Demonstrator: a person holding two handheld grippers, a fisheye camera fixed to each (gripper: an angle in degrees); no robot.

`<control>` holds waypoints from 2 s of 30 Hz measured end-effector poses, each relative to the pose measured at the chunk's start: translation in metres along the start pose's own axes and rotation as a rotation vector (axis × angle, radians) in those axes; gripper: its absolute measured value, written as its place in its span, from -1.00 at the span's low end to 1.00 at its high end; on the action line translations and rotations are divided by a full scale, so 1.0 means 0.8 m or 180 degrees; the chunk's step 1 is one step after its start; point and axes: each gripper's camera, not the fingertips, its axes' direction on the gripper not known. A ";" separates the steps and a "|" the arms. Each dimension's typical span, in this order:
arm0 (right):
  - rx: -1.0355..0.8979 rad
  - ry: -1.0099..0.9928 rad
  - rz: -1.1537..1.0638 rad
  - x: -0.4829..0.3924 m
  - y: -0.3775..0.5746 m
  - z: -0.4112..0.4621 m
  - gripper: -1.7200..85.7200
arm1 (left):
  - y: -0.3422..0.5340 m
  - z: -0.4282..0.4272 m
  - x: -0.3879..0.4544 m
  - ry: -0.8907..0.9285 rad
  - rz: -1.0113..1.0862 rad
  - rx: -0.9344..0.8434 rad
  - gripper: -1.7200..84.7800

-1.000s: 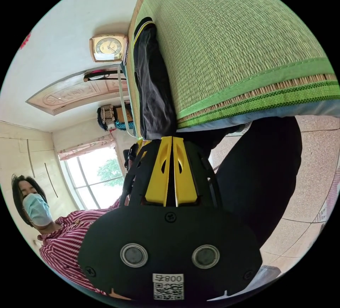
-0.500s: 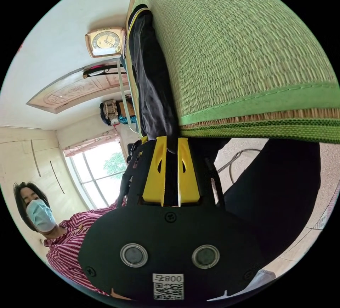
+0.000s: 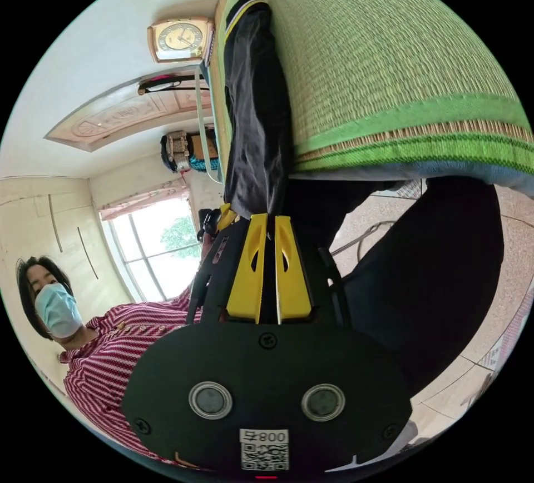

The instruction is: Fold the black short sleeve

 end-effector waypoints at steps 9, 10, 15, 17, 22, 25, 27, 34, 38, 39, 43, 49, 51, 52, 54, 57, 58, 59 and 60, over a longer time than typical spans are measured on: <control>0.0106 -0.0113 0.0117 0.023 -0.012 -0.012 -0.74 | -0.021 0.037 -0.020 0.0222 -0.0042 -0.0211 -0.67; 0.0082 -0.0135 0.0134 0.027 -0.015 -0.008 -0.74 | -0.024 0.043 -0.021 0.0250 -0.0041 -0.0229 -0.68; -0.0037 -0.0211 0.0061 0.029 -0.017 0.011 -0.78 | -0.021 0.056 -0.020 0.0286 -0.0048 -0.0238 -0.77; -0.0046 -0.0219 0.0033 0.029 -0.014 0.013 -0.83 | -0.013 0.057 -0.015 0.0283 -0.0005 -0.0230 -0.79; -0.0015 -0.0359 -0.0145 0.019 0.012 -0.003 -0.91 | 0.010 0.058 0.005 0.0352 0.0144 -0.0212 -0.82; 0.0009 -0.0435 -0.0299 0.007 0.036 -0.018 -0.92 | 0.031 0.060 0.018 0.0467 0.0244 -0.0194 -0.82; 0.0016 -0.0457 -0.0384 -0.001 0.051 -0.027 -0.92 | 0.045 0.061 0.026 0.0537 0.0300 -0.0178 -0.82; 0.0049 -0.0570 -0.0733 -0.025 0.111 -0.048 -0.94 | 0.100 0.064 0.057 0.0770 0.0550 -0.0107 -0.83; 0.0109 -0.0664 -0.0908 -0.033 0.143 -0.054 -0.94 | 0.130 0.066 0.078 0.0835 0.0749 -0.0094 -0.83; 0.0129 -0.0678 -0.0963 -0.035 0.153 -0.055 -0.94 | 0.134 0.067 0.081 0.0840 0.0777 -0.0095 -0.83; 0.0195 -0.0727 -0.1121 -0.037 0.189 -0.059 -0.94 | 0.161 0.076 0.094 0.0932 0.0916 -0.0106 -0.83; 0.0359 -0.0806 -0.1320 -0.036 0.242 -0.066 -0.94 | 0.197 0.094 0.111 0.1071 0.1113 -0.0170 -0.83; 0.0408 -0.0822 -0.1374 -0.036 0.257 -0.068 -0.94 | 0.206 0.100 0.115 0.1113 0.1172 -0.0198 -0.83; 0.0438 -0.0841 -0.1406 -0.035 0.266 -0.069 -0.94 | 0.212 0.104 0.118 0.1144 0.1210 -0.0211 -0.83; 0.0477 -0.0870 -0.1459 -0.035 0.279 -0.069 -0.94 | 0.221 0.111 0.121 0.1193 0.1262 -0.0229 -0.83; 0.0535 -0.0883 -0.1552 -0.037 0.301 -0.069 -0.94 | 0.235 0.122 0.124 0.1256 0.1336 -0.0260 -0.83; 0.0559 -0.0882 -0.1593 -0.039 0.309 -0.069 -0.94 | 0.241 0.126 0.125 0.1281 0.1366 -0.0272 -0.83; 0.0570 -0.0882 -0.1612 -0.039 0.313 -0.069 -0.94 | 0.246 0.131 0.126 0.1299 0.1399 -0.0285 -0.83; 0.0591 -0.0881 -0.1649 -0.041 0.321 -0.068 -0.94 | 0.248 0.133 0.127 0.1308 0.1416 -0.0292 -0.83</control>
